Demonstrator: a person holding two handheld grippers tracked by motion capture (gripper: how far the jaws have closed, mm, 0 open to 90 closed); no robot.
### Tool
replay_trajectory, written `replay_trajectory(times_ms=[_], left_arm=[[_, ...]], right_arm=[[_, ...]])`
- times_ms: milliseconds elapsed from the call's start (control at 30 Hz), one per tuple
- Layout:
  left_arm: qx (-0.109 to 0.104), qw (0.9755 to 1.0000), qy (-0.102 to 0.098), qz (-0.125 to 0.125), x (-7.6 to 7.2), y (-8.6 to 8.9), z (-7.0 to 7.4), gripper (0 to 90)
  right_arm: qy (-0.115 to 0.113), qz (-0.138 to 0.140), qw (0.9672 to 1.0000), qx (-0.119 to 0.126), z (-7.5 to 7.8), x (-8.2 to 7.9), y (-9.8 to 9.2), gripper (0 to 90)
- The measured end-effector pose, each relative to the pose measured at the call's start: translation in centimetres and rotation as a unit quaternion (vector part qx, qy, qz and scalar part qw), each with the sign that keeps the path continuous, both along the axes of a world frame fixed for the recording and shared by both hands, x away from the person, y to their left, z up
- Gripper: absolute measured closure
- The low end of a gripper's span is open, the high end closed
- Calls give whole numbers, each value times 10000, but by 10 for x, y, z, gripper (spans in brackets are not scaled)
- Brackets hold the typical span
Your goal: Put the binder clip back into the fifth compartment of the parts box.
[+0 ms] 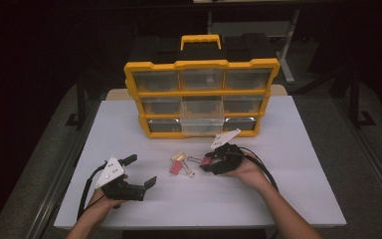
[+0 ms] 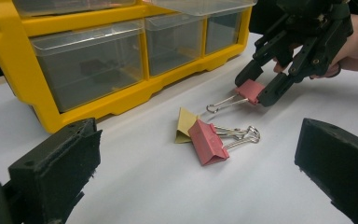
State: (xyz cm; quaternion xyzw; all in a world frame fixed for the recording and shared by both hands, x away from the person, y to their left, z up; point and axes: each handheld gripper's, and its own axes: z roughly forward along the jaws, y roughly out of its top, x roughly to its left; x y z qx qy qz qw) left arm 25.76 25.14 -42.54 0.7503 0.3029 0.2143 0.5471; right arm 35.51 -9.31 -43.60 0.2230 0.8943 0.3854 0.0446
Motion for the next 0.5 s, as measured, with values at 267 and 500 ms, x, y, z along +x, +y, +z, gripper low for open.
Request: replay_trajectory(times_ms=[267,500], left_arm=[[1,9999,-92,-79,-1,2,0,0],[-16,9999,-73,-93,0,5,0,0]], right_arm=[[6,8,10000,-1,4,-1,-7,489],[136,-44,9998,104,9,0,-16,489]])
